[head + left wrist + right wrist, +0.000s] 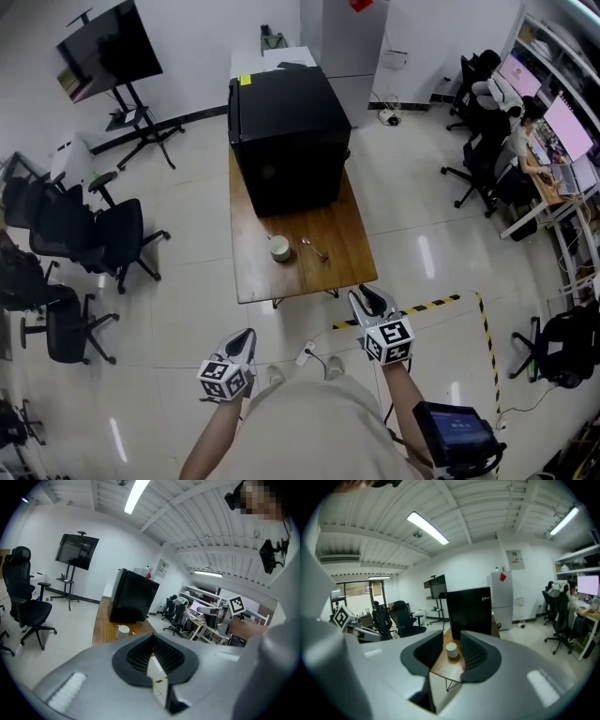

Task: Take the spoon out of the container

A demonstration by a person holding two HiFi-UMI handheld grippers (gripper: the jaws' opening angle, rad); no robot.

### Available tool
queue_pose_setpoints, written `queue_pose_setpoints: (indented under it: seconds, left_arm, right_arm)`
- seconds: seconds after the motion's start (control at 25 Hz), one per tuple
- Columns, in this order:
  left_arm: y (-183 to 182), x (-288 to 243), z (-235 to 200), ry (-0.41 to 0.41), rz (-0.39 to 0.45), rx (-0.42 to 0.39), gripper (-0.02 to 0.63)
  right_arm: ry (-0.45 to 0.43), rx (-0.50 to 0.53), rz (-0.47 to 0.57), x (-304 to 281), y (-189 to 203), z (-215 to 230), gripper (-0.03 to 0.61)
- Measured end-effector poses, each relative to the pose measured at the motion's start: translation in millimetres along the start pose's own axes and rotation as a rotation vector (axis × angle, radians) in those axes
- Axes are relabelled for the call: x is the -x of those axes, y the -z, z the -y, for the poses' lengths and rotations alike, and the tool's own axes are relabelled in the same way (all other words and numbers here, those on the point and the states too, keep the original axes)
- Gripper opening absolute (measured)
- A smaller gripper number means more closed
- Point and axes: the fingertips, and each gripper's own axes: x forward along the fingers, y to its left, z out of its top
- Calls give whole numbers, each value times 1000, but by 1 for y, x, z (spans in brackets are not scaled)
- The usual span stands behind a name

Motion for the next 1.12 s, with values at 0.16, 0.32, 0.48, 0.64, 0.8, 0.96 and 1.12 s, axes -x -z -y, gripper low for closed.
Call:
queue_pose_setpoints:
  seconds: [0.16, 0.32, 0.48, 0.64, 0.8, 0.96, 1.12]
  left_arm:
    - [-6, 0, -18, 0, 5, -2, -11]
    - [-15, 4, -45, -26, 22, 21, -11]
    - [-15, 10, -59, -68, 25, 28, -8]
    - [-15, 21, -68, -108, 34, 25, -8]
    - [-6, 28, -71, -126, 23, 37, -8]
    - [6, 23, -56, -129, 21, 54, -8]
    - [16, 9, -33, -96, 3, 53, -8]
  right_arm:
    - [11, 67, -32, -1, 9, -10, 109]
    - [-29, 202, -73, -18, 10, -37, 97]
    - [-59, 200, -99, -20, 19, -44, 94]
    - [-73, 172, -108, -15, 27, -39, 94]
    - [-90, 167, -129, -14, 37, -39, 94]
    - [-100, 185, -139, -11, 43, -34, 81]
    - [-82, 233, -155, -7, 52, -26, 73]
